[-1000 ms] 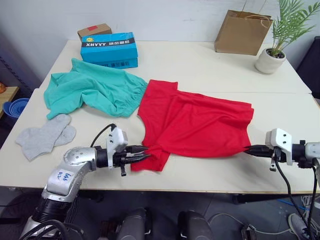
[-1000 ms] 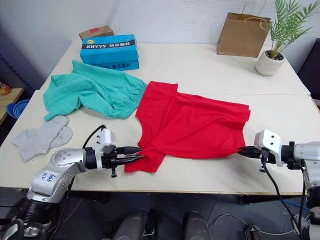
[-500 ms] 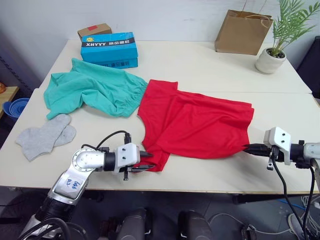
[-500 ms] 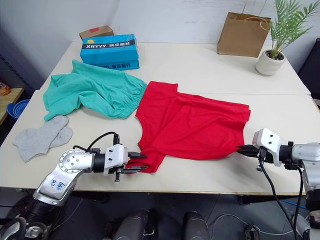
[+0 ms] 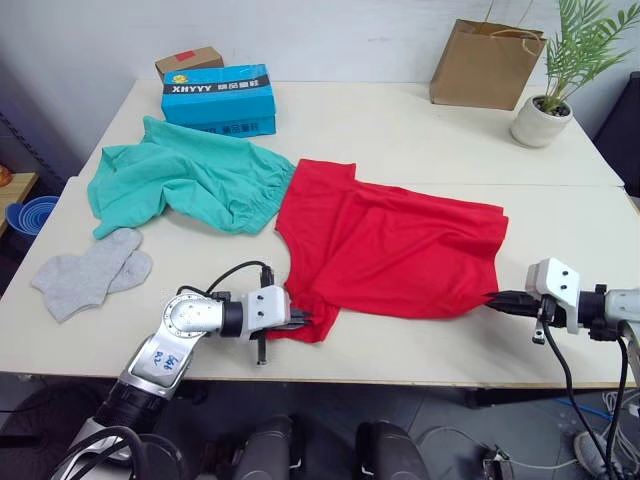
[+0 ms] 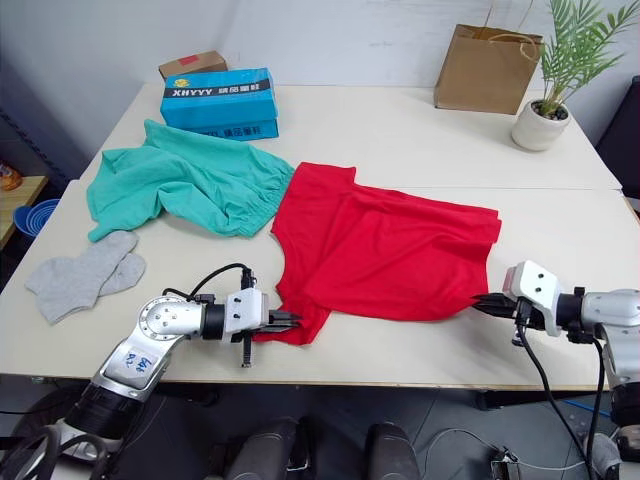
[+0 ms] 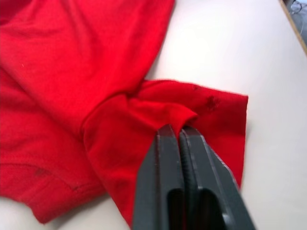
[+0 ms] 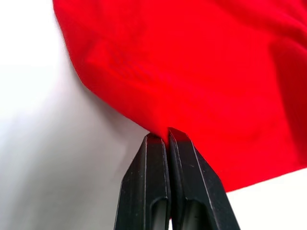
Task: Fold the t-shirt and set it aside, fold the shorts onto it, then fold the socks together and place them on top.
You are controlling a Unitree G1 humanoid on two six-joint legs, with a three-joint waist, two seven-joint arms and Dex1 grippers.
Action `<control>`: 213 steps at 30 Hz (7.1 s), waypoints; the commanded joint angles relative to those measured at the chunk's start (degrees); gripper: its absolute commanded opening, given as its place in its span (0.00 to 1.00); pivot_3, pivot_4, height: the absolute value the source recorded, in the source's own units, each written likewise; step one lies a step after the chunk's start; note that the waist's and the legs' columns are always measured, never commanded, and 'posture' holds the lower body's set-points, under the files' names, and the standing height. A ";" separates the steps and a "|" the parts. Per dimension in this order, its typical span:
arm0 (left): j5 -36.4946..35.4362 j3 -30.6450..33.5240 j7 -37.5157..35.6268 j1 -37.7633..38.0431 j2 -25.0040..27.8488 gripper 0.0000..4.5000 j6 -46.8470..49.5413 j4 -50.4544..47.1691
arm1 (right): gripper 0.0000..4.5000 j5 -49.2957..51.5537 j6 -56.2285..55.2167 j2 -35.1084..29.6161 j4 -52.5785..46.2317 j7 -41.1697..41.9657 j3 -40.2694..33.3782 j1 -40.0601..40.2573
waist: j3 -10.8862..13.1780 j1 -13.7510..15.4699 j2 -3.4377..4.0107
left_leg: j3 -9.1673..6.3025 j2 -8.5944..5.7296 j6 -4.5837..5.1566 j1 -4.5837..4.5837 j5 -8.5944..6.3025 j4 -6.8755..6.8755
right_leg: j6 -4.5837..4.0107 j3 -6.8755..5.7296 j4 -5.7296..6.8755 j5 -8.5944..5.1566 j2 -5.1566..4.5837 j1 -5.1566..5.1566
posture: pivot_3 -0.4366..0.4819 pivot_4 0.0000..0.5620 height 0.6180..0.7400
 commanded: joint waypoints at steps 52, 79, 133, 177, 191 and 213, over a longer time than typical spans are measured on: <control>-23.81 4.54 2.48 -1.52 4.19 0.57 28.29 -18.95 | 0.00 5.76 -7.24 -0.14 -0.83 -0.54 -5.82 12.73 | 0.02 0.20 0.04 | -0.08 -0.01 -0.37 0.08 -0.15 -0.29 | 0.01 0.00 -0.46 -0.02 0.07 0.18 | 0.48 0.27 1.00; -14.68 -2.23 -6.23 -5.86 1.61 0.01 21.06 -11.84 | 0.00 6.41 2.55 0.90 -13.10 -5.03 -5.76 14.39 | 0.04 0.92 0.07 | -0.11 0.06 -0.22 0.05 -0.08 -0.09 | 0.02 -0.05 -0.43 -0.02 0.12 0.26 | 0.48 0.27 1.00; -0.57 18.10 -9.75 10.36 15.80 0.59 -33.87 6.79 | 0.00 11.27 17.05 -1.54 -27.68 -0.82 -14.67 30.95 | 0.10 1.35 0.16 | 0.48 0.08 -0.14 -0.16 -0.34 -0.43 | -0.16 0.03 -0.48 -0.12 -0.10 -0.45 | 0.48 0.27 1.00; -42.02 22.67 -1.00 29.70 23.66 0.01 13.45 -18.47 | 0.00 11.87 17.81 -3.06 -28.89 0.54 -18.01 35.07 | 0.13 0.38 0.10 | 0.33 0.08 -0.15 -0.05 -0.31 -0.20 | -0.01 -0.13 0.14 -0.08 -0.21 -0.42 | 0.48 0.27 1.00; -31.41 17.08 13.65 -26.05 9.17 0.01 16.82 13.99 | 0.00 3.16 12.56 -3.50 -1.39 -15.58 -7.65 -25.19 | 0.66 -0.07 0.13 | 0.56 -0.07 -0.32 -0.03 0.14 -0.05 | -0.21 -0.10 0.23 -0.17 -0.03 -0.47 | 0.48 0.27 1.00; -9.71 22.23 -2.11 -71.39 -0.91 0.01 -33.75 65.88 | 0.00 -15.07 -30.65 -3.67 38.60 -37.12 0.33 -52.94 | 0.84 -0.66 -0.34 | 0.31 -0.30 1.05 -2.17 -0.57 0.03 | 0.24 -3.17 2.01 0.36 -0.24 -1.68 | 0.48 0.27 1.00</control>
